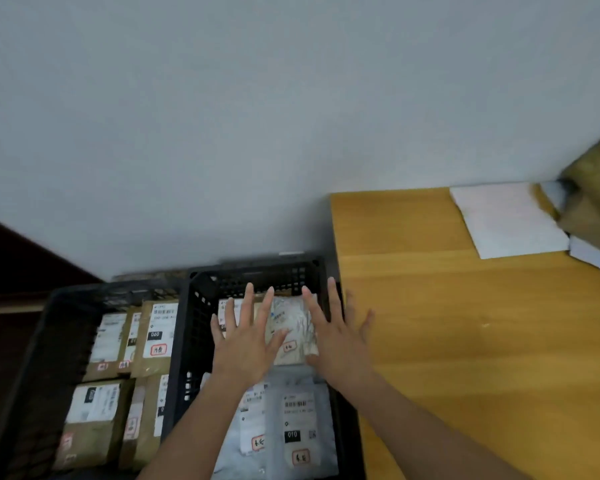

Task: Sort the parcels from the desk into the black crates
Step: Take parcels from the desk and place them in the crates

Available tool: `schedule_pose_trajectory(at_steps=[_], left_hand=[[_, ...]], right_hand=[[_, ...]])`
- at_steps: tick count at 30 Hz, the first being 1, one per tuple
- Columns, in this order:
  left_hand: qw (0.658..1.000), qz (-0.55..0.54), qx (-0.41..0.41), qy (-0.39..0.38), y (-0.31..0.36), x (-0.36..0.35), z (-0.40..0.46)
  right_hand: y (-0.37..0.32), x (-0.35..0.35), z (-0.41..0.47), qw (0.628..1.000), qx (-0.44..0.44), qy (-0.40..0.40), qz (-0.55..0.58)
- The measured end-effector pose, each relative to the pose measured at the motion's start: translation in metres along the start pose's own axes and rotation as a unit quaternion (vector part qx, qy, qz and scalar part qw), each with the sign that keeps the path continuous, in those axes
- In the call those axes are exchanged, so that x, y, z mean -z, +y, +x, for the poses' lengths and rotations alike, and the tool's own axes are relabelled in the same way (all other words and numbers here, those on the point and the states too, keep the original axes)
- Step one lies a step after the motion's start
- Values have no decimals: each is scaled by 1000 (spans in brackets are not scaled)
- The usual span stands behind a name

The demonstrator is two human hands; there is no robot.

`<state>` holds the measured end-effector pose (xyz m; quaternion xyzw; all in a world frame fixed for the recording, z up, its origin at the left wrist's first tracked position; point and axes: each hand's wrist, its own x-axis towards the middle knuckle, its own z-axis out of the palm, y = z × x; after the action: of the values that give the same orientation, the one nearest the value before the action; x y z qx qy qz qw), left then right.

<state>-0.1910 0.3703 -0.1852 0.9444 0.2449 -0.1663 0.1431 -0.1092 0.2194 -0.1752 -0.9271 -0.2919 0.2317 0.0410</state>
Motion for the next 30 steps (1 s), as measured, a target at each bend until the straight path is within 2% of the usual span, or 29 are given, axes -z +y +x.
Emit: schedule_pose_trajectory(at_steps=[6, 14, 25, 30], left_hand=[[998, 22, -59, 27, 77, 28, 12], [992, 43, -111, 38, 207, 22, 35], [996, 2, -94, -4, 391, -42, 84], [994, 26, -105, -12, 439, -52, 104]], right_hand=[[72, 47, -18, 996, -73, 41, 20], [223, 95, -28, 987, -148, 50, 34], [435, 106, -20, 982, -171, -41, 73], [485, 104, -11, 979, -181, -60, 66]])
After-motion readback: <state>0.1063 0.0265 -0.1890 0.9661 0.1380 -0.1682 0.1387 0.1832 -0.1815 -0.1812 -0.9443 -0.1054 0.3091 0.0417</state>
